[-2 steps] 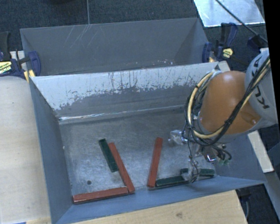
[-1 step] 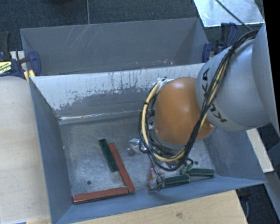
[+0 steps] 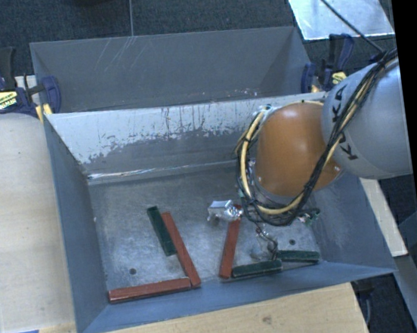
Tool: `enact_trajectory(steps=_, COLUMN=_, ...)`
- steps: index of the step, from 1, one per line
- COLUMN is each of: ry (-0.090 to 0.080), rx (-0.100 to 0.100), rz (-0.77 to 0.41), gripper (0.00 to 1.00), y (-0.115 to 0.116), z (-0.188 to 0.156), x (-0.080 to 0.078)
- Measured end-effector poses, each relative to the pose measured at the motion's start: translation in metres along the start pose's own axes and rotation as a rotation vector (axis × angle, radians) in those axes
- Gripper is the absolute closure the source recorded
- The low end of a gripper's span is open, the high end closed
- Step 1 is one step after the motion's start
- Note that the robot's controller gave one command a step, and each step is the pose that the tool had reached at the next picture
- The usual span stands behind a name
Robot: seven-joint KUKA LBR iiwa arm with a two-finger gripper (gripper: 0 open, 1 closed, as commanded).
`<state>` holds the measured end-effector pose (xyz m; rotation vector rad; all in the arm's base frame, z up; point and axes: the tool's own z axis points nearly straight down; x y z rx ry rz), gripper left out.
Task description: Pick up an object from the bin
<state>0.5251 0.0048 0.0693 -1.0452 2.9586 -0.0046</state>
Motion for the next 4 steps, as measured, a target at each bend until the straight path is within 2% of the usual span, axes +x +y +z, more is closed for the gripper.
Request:
enact_trajectory(steps=1, ry=0.000, rx=-0.005, rz=-0.110, gripper=0.00, y=0.046, z=-0.001, x=-0.022)
enact_trajectory(steps=2, ry=-0.003, rx=-0.002, rz=-0.108, gripper=1.00, y=0.044, z=-0.002, x=-0.023)
enact_trajectory(steps=3, ry=-0.003, rx=-0.001, rz=-0.107, gripper=1.00, y=0.043, z=-0.027, x=-0.024)
enact_trajectory(steps=4, ry=-0.003, rx=-0.001, rz=-0.104, gripper=1.00, y=0.042, z=-0.101, x=-0.025)
